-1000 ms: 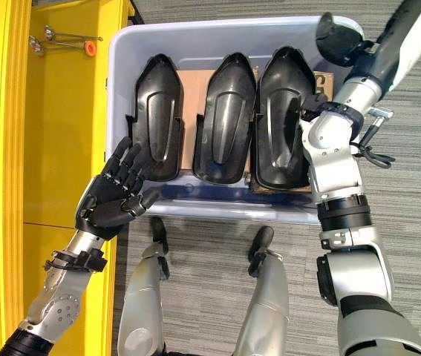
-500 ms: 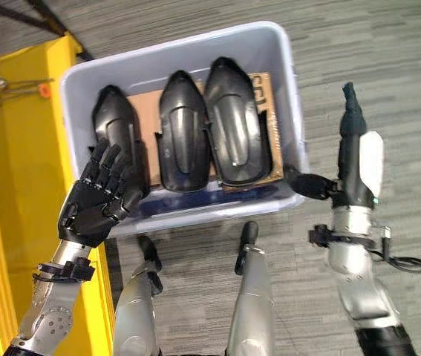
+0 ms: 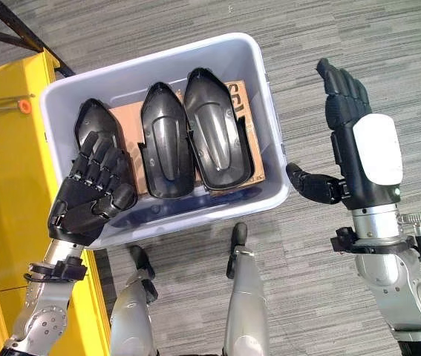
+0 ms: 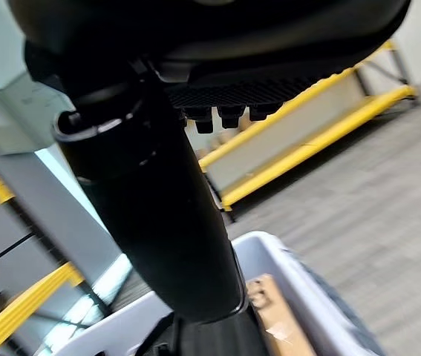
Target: Move parts from the plastic box to the shelf.
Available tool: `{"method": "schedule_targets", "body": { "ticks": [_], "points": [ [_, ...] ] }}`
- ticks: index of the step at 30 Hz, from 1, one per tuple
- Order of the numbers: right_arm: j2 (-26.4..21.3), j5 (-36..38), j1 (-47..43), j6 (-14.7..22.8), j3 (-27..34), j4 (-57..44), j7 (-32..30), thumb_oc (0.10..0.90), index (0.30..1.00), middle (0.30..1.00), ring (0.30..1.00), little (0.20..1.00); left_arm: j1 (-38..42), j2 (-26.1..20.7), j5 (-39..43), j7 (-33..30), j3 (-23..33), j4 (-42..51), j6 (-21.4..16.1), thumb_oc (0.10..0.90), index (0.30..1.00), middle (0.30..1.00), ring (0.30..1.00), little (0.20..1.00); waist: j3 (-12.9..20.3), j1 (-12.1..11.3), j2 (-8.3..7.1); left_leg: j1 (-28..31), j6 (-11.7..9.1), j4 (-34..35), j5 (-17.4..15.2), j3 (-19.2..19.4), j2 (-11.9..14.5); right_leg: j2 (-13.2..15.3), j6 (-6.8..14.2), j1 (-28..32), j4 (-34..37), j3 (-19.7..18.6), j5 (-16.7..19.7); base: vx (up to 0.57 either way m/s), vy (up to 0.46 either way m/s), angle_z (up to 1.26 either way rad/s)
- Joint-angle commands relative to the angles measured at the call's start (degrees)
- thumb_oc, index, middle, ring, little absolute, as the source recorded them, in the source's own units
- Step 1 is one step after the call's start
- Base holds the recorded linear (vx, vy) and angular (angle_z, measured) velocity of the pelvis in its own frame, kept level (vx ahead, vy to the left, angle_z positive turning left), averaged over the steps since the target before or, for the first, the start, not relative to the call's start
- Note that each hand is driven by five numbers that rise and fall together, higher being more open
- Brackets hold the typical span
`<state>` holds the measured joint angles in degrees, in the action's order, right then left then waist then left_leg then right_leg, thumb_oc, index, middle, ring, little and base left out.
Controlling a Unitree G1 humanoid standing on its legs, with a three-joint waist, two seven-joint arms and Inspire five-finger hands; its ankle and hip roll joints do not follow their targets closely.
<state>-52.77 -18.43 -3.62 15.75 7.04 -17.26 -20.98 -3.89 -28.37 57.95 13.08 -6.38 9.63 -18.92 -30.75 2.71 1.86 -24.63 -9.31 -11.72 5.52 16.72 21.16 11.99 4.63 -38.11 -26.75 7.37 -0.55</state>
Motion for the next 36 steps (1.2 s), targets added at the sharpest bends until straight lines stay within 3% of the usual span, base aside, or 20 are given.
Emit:
{"method": "schedule_targets", "body": {
  "ticks": [1,4,17,22,29,36],
  "points": [
    [-0.05,-1.35,-8.52,4.86,0.5,-5.23,0.54,0.9,1.0,1.0,1.0,1.0,0.72,-4.11,-1.62,2.26,2.49,8.3,-3.4,0.9,1.0,1.0,1.0,1.0,0.96,-1.6,-3.06,-4.35,0.62,-7.52,-7.42,-1.9,1.22,4.17,5.12,3.55,1.51,2.68,-3.19,-0.02,-0.031,0.08],
    [-0.5,-3.75,-11.75,4.77,-2.7,-5.27,4.77,0.9,1.0,1.0,1.0,1.0,1.2,-3.66,-2.24,2.47,2.09,8.45,-2.74,0.9,1.0,1.0,1.0,1.0,0.96,-2.35,-2.76,-6.63,0.5,-7.59,-6.96,-2.9,1.02,4.68,4.99,1.5,0.66,3.24,-3.13,-0.01,-0.032,0.06],
    [-3.8,-2.72,-18.17,-0.26,-8.38,-3.87,8.3,0.9,1.0,1.0,1.0,1.0,3.66,-4.37,-3.83,1.01,1.1,8.35,-2.77,0.9,1.0,1.0,1.0,1.0,0.96,-3.27,-2.22,-13.9,-0.11,-7.27,-5.26,-5.73,0.66,5.56,5.14,-5.28,-0.19,3.88,-1.82,-0.02,-0.025,0.08],
    [-4.08,-4.66,-16.03,-3.05,-6.6,-4.0,2.12,0.9,1.0,1.0,1.0,1.0,3.44,-4.13,-4.07,0.66,1.05,8.49,-2.91,0.9,1.0,1.0,1.0,1.0,0.96,-2.65,-2.4,-14.23,-0.23,-6.58,-5.05,-5.62,0.62,5.31,5.26,-6.06,0.12,3.65,-1.45,-0.01,-0.003,0.01],
    [-1.35,-2.0,-9.46,-2.66,0.02,-5.61,-1.4,0.9,1.0,1.0,1.0,1.0,2.78,-3.5,-3.64,0.25,2.61,10.09,-2.99,0.9,1.0,1.0,1.0,1.0,0.96,-1.2,-2.65,-13.59,-0.19,-6.4,-5.53,-5.11,0.61,4.91,5.49,-5.97,0.97,2.39,-1.26,-0.02,0.026,-0.01],
    [4.16,-2.64,-5.21,2.77,5.16,-8.27,-14.61,0.9,1.0,1.0,1.0,1.0,2.12,-2.02,-4.4,-0.37,3.55,11.59,-2.42,0.9,1.0,1.0,1.0,1.0,0.96,-0.13,-2.57,-11.77,-0.07,-5.4,-5.73,-3.8,0.45,4.44,5.55,-5.2,1.62,1.65,-1.24,-0.01,0.039,-0.03]
  ]
}}
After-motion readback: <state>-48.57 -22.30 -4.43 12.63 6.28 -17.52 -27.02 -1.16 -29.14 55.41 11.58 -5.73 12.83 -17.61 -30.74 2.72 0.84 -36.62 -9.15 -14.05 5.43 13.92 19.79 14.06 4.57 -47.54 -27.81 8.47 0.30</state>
